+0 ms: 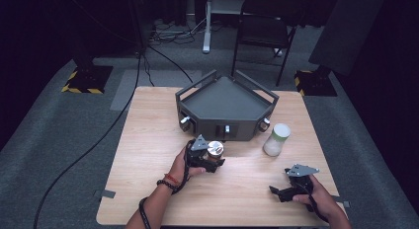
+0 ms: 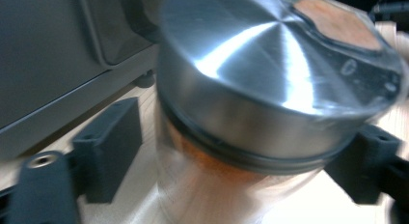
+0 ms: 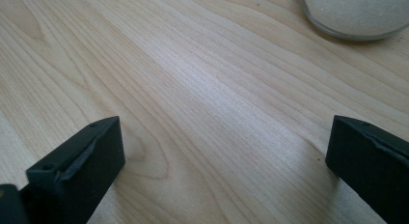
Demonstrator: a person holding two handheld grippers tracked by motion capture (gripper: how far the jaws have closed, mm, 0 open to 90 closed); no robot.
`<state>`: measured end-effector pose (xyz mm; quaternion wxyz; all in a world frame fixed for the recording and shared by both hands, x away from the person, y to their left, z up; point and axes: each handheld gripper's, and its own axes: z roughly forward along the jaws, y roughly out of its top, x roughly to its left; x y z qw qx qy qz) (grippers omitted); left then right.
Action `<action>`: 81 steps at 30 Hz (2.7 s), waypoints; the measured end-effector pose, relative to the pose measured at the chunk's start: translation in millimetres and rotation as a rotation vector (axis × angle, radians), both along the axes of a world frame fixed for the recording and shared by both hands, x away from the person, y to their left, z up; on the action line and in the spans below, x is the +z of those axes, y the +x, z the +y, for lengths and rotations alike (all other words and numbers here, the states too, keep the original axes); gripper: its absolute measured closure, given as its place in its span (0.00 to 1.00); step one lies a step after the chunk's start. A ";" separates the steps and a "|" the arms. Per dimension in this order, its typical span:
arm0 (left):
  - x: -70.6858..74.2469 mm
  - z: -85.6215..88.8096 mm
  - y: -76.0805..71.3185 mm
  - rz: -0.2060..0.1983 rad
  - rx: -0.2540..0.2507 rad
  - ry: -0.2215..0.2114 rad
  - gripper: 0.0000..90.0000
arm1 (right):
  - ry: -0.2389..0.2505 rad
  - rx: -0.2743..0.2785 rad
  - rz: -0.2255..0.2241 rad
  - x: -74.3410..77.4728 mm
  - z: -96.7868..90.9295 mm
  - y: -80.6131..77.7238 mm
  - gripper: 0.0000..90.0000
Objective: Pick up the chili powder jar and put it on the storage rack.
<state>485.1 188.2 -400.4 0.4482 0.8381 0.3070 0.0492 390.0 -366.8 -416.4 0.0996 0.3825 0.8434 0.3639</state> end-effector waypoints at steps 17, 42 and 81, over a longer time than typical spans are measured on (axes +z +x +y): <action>3.9 -2.6 0.9 -0.019 -0.020 -0.009 0.33 | 0.001 0.003 0.000 -0.1 -0.4 0.2 0.00; 70.0 -16.7 -7.1 -0.108 0.080 -0.048 0.34 | 0.001 0.004 0.000 -0.1 -0.6 0.4 0.00; 132.9 -17.3 45.5 -0.179 0.188 -0.079 0.34 | 0.001 0.004 0.000 -0.1 -0.6 0.5 0.00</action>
